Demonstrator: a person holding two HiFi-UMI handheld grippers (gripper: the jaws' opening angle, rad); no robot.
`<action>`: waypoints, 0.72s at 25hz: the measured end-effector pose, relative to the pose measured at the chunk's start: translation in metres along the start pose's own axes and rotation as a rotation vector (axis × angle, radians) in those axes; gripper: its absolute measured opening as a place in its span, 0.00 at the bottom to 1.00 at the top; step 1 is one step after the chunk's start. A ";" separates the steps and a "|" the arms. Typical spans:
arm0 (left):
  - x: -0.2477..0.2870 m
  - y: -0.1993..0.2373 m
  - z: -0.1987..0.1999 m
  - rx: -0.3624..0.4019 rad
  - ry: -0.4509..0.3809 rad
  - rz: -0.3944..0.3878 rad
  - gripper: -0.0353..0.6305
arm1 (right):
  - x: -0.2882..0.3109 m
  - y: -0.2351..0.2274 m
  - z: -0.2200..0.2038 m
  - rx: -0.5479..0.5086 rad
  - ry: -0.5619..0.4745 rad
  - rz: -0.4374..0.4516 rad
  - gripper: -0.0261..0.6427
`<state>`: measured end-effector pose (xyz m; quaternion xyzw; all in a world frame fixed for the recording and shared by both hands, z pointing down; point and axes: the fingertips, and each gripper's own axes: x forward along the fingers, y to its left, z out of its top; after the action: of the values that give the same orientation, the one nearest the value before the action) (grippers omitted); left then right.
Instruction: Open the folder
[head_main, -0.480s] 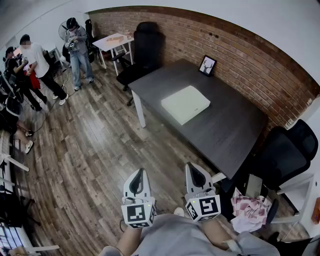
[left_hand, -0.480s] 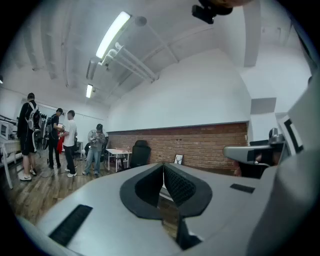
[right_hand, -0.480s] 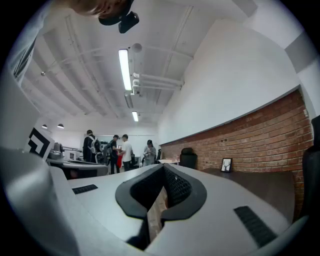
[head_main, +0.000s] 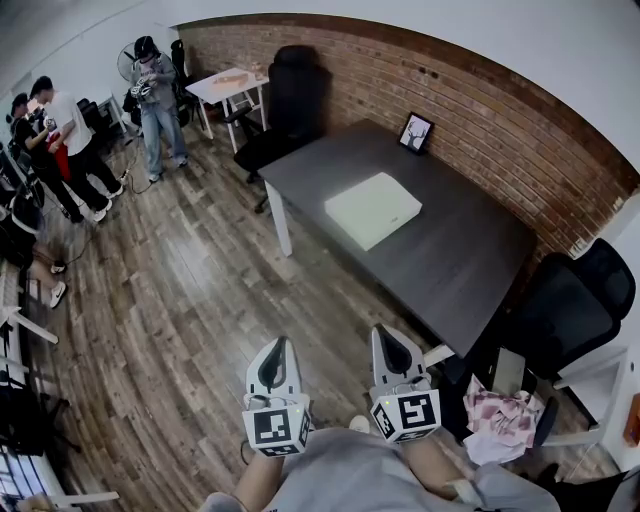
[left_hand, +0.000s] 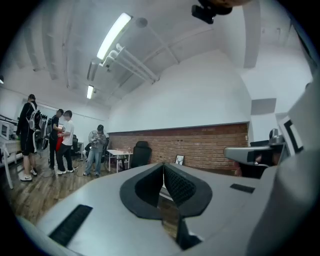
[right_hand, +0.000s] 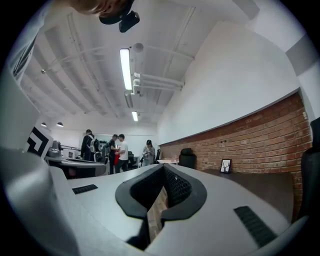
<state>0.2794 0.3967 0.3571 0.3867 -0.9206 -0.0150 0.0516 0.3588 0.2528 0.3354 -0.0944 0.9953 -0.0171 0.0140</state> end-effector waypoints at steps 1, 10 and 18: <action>0.000 0.002 0.000 0.000 -0.002 0.000 0.06 | 0.001 0.000 0.000 0.001 -0.001 -0.008 0.04; -0.003 0.035 -0.002 -0.009 -0.002 0.009 0.06 | 0.016 0.019 0.000 0.009 -0.017 -0.045 0.04; -0.006 0.076 -0.013 -0.024 0.018 0.019 0.06 | 0.034 0.041 -0.006 0.006 -0.026 -0.091 0.04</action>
<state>0.2311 0.4544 0.3750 0.3774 -0.9235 -0.0222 0.0646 0.3176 0.2866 0.3390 -0.1397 0.9896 -0.0195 0.0265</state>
